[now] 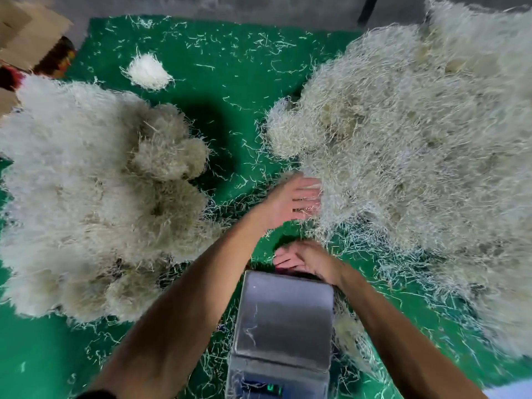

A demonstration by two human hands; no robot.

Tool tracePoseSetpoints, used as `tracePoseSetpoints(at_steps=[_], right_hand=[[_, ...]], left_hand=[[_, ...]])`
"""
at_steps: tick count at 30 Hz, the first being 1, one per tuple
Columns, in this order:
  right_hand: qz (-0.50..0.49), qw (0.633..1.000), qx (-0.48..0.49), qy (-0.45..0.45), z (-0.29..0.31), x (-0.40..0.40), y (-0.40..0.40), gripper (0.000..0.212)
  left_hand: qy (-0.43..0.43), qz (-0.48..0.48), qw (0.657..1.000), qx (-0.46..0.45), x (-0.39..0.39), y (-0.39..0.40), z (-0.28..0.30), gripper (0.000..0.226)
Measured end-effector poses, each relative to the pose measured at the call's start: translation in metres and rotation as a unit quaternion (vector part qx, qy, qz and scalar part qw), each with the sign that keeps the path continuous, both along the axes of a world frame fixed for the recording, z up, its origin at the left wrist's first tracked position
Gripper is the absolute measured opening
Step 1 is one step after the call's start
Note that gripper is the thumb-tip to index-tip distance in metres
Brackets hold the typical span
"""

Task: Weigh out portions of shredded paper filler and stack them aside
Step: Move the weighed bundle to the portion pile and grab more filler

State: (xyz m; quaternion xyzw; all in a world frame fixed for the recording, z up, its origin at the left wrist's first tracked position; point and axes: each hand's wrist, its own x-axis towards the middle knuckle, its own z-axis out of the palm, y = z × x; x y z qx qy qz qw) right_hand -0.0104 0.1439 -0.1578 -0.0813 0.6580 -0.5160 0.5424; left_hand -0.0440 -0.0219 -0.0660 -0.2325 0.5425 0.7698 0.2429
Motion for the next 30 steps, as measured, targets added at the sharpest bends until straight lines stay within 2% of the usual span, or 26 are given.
tracePoseSetpoints(at_steps=[2,4,5,7,9,12,14,15,17,19,21,23,24,27,28,30], right_hand=[[-0.045,0.999,-0.03,-0.004,-0.005,-0.014,-0.001,0.031],[-0.122,0.992,-0.02,0.035,-0.001,-0.043,0.003,0.037],[-0.163,0.984,-0.002,0.064,0.002,-0.059,0.007,0.038],[-0.212,0.972,0.023,0.096,0.012,-0.079,0.02,0.034],[-0.188,0.978,0.007,0.094,0.028,-0.072,0.034,0.034],[-0.133,0.988,0.011,0.073,0.045,-0.026,0.064,0.05],[-0.12,0.986,0.046,0.108,0.044,0.014,0.092,0.035],[-0.105,0.98,0.069,0.155,0.043,0.034,0.108,0.029],[-0.039,0.953,0.116,0.277,0.042,0.069,0.134,0.028],[0.033,0.918,0.149,0.365,0.045,0.099,0.149,0.03],[0.125,0.874,0.176,0.435,0.041,0.123,0.159,0.05],[0.22,0.815,0.208,0.494,0.033,0.144,0.167,0.061],[0.24,0.797,0.216,0.511,0.028,0.15,0.171,0.059],[0.171,0.837,0.225,0.469,0.026,0.144,0.171,0.037],[0.152,0.841,0.239,0.461,0.03,0.134,0.169,0.032],[0.116,0.821,0.264,0.492,0.042,0.108,0.159,0.027]], left_hand=[[0.005,-0.065,0.99,-0.126,0.001,-0.003,0.002,0.043],[0.005,-0.091,0.954,-0.286,0.017,-0.008,-0.005,0.037],[0.015,-0.088,0.936,-0.34,0.03,-0.012,-0.01,0.034],[0.035,-0.073,0.916,-0.392,0.058,-0.014,-0.017,0.032],[0.036,-0.085,0.906,-0.414,0.079,-0.006,-0.023,0.032],[0.071,-0.108,0.885,-0.448,0.094,0.025,-0.023,0.027],[0.122,-0.1,0.871,-0.465,0.101,0.052,-0.019,0.028],[0.144,-0.101,0.866,-0.468,0.105,0.066,-0.017,0.028],[0.174,-0.093,0.873,-0.446,0.114,0.093,-0.011,0.026],[0.192,-0.063,0.898,-0.392,0.123,0.115,-0.005,0.019],[0.201,-0.022,0.915,-0.35,0.134,0.131,0.0,0.017],[0.208,-0.002,0.912,-0.355,0.144,0.137,0.006,0.017],[0.213,0.0,0.908,-0.361,0.15,0.138,0.008,0.019],[0.216,0.016,0.902,-0.374,0.16,0.13,0.011,0.02],[0.209,0.026,0.901,-0.38,0.162,0.125,0.011,0.019],[0.211,0.049,0.898,-0.384,0.166,0.116,0.011,0.018]])
